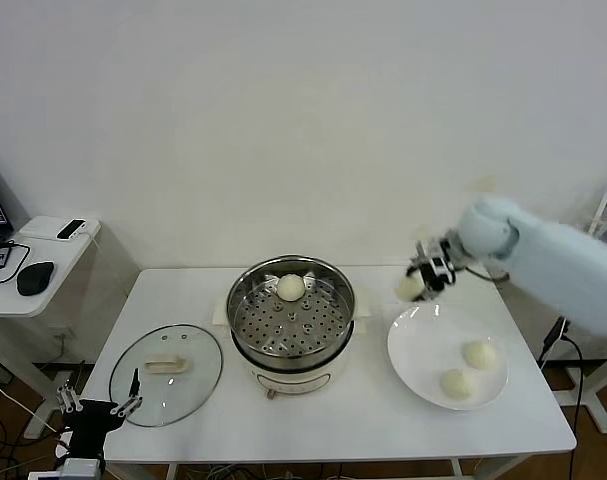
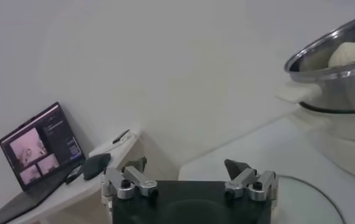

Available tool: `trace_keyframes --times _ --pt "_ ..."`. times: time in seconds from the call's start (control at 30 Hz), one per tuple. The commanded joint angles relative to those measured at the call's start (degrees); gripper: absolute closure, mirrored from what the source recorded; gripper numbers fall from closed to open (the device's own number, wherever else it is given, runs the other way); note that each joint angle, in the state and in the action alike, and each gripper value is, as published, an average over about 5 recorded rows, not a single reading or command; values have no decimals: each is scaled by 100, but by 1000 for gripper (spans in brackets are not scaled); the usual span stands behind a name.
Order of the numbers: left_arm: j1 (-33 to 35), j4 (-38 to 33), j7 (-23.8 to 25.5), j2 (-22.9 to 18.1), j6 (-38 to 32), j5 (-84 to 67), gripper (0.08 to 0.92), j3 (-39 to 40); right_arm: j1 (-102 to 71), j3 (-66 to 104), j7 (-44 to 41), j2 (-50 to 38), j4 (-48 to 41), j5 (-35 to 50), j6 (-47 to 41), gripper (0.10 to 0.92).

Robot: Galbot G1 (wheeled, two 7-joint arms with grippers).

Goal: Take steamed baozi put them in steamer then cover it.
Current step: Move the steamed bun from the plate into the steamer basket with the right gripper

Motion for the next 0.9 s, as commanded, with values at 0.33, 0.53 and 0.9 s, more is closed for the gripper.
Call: trace_keyframes --times 0.33,0.53,0.9 --pt "-73 -91 3 -78 6 -5 177 -35 397 -682 948 3164 -1031 1860 -1113 429" --pt "-21 -169 0 -108 5 -4 177 -42 -35 -598 960 3723 -1748 1536 -1220 423" --pt "-9 -175 -12 -181 -21 -3 177 13 -405 -798 999 3917 -1895 1321 -1415 423"
